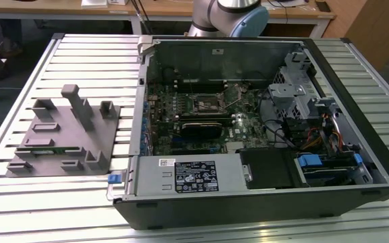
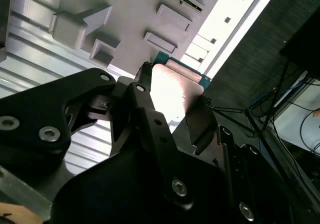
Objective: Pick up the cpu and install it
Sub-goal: 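Pick up the cpu and move it towards the insertion slot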
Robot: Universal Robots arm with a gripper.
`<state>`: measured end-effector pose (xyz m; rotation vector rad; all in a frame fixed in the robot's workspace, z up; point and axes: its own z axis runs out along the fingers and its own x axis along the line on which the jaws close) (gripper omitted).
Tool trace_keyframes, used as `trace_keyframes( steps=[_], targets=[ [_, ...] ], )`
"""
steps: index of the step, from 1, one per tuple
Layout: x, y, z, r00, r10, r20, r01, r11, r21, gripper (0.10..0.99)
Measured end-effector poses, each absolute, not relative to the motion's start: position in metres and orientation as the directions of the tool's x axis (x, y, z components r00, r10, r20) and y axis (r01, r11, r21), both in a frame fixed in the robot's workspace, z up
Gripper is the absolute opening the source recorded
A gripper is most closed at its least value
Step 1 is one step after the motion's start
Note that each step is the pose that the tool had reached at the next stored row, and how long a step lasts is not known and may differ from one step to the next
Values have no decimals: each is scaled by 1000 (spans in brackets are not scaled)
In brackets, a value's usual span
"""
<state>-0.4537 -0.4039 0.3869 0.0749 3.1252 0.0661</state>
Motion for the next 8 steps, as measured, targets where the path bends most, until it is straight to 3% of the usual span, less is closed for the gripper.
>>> trace_keyframes(
  steps=[8],
  targets=[
    [-440,-404,389,-999,48,-14,48,998,44,525]
  ],
)
